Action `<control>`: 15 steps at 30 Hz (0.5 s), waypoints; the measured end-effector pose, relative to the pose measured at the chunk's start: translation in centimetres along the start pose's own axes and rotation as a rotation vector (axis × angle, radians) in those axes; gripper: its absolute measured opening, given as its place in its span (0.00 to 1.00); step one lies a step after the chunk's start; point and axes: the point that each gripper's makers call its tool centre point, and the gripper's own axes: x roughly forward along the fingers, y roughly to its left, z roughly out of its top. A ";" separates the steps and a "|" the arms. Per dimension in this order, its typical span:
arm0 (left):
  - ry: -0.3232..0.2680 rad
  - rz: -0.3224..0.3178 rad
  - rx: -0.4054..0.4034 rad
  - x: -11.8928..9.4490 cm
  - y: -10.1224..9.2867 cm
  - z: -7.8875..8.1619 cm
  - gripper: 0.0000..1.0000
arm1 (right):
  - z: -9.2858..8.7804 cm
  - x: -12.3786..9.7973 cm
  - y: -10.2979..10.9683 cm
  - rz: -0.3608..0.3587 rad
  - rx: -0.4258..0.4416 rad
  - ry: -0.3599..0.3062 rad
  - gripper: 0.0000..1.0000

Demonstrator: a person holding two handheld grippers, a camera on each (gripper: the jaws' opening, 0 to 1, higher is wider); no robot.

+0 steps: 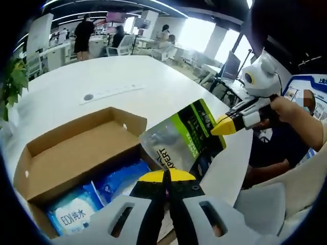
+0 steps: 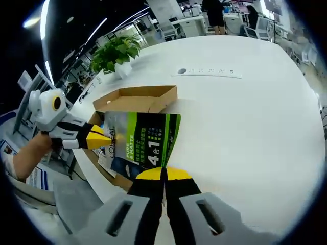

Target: Operate the shoe box by opening the lid, removing the specified soft item, and placing it in the target area until the item is outside and the box remains undamaged.

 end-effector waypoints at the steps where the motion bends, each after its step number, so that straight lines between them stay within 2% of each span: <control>1: 0.002 -0.003 0.004 0.2 -0.1 0.2 0.00 | 0.0 -0.1 -0.3 -0.003 0.003 0.001 0.00; 15: 0.053 -0.044 0.023 4.4 -1.2 1.8 0.00 | -0.3 -0.9 -4.0 -0.059 0.035 0.010 0.00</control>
